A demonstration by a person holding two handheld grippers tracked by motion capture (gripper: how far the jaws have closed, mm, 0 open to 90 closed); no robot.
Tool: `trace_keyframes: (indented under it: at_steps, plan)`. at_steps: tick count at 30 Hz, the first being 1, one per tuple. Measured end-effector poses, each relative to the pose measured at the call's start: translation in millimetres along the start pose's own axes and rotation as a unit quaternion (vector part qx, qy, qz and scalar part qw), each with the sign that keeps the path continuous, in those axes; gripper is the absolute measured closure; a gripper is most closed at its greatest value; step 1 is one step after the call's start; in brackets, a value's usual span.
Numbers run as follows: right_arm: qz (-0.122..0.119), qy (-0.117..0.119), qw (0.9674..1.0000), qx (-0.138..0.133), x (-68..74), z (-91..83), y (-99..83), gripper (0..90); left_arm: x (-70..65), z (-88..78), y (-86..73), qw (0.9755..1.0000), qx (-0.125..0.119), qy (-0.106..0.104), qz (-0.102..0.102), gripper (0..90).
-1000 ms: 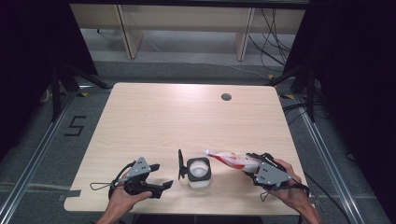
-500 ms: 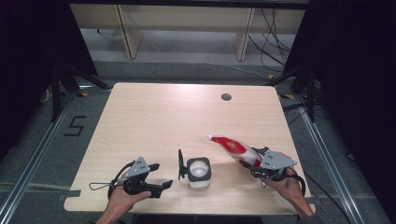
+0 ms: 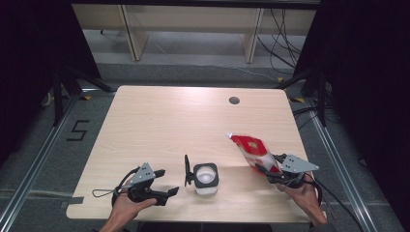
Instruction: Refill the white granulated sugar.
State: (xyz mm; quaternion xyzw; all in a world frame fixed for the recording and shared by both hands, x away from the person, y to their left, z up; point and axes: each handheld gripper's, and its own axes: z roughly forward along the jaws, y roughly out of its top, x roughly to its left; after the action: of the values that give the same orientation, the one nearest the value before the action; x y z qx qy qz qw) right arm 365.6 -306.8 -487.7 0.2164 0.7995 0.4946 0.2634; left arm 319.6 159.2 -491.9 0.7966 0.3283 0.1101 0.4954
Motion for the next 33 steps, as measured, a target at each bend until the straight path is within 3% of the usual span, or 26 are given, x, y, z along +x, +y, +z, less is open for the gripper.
trace_keyframes:
  at_steps: [3,11,12,14,17,21,23,25,26,28,30,32,33]
  plan:
    - [0.003,-0.006,1.0,-0.003,-0.1,-0.5,-1.0,47.7,0.2,-0.3,-0.4,1.0,0.001,0.004,-0.005,17.0]
    - [0.003,-0.012,0.9996,0.027,2.0,-9.8,-0.1,47.5,0.4,1.3,-0.7,1.0,-0.003,0.0,-0.004,17.0]
    - [0.01,-0.018,0.9994,0.028,2.6,-11.4,-0.3,47.4,1.6,0.6,-0.7,1.0,0.005,0.0,0.0,17.0]
    - [0.019,-0.019,0.999,0.035,3.2,-14.6,0.0,47.3,0.0,1.3,-1.5,0.9999,0.005,0.005,-0.012,17.0]
    - [0.024,-0.024,0.9987,0.037,1.5,-16.3,-0.4,47.2,0.5,1.8,-0.9,1.0,0.005,0.0,0.0,17.0]
    - [0.039,-0.032,0.998,0.039,-0.5,-19.8,-2.1,46.4,1.4,1.0,-1.3,1.0,0.008,0.004,0.001,17.0]
    - [0.057,-0.041,0.997,0.033,-2.6,-23.2,-7.0,46.1,1.3,1.3,-1.3,1.0,0.007,0.003,0.0,17.0]
    - [0.095,-0.04,0.9942,0.031,-3.4,-27.2,-9.8,45.5,0.8,1.9,-1.2,1.0,0.006,0.001,-0.001,17.1]
    - [0.086,-0.045,0.9949,0.025,-6.0,-27.3,-10.4,45.2,-0.7,2.6,-1.5,0.9999,0.001,0.002,-0.01,17.0]
    - [0.103,-0.041,0.9935,0.025,-3.9,-28.3,-11.4,44.8,0.6,2.0,-1.2,1.0,0.003,0.001,-0.002,17.1]
    - [0.084,-0.051,0.9948,0.024,-4.4,-28.9,-11.9,42.5,1.0,1.1,-1.4,1.0,0.007,0.005,-0.004,17.0]
    - [0.099,-0.061,0.9926,0.034,-2.2,-31.6,-11.3,40.1,1.1,0.6,-1.4,0.9999,0.008,0.006,-0.003,17.0]
    - [0.094,-0.063,0.993,0.033,-3.2,-33.0,-11.3,39.6,1.8,0.8,-1.3,1.0,0.007,0.002,0.0,17.1]
